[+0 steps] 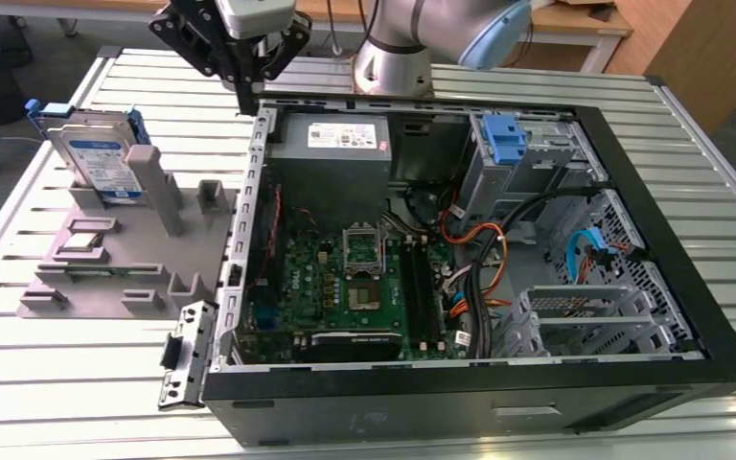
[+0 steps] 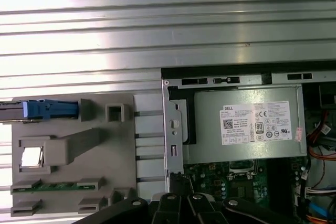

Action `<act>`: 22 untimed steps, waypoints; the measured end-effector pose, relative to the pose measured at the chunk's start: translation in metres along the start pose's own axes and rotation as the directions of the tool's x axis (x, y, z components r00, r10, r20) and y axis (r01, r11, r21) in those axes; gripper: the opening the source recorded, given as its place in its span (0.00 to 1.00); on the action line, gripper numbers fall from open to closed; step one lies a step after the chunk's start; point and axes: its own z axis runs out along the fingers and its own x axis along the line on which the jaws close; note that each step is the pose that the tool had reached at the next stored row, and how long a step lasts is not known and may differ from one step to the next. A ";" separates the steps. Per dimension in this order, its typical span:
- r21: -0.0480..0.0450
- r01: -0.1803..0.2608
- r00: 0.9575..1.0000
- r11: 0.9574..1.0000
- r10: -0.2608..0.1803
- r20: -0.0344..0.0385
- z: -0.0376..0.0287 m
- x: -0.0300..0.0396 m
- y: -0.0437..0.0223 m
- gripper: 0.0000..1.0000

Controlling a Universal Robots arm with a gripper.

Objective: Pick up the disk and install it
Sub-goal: 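Reach for the disk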

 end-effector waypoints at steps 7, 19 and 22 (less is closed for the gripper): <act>0.000 0.000 1.000 1.000 0.000 0.000 0.0000 0.0098 -0.0008 0.10; 0.000 0.000 1.000 1.000 0.000 0.000 -0.0002 0.0175 -0.0013 0.10; 0.000 0.000 1.000 1.000 0.000 0.000 -0.0002 0.0203 -0.0016 0.10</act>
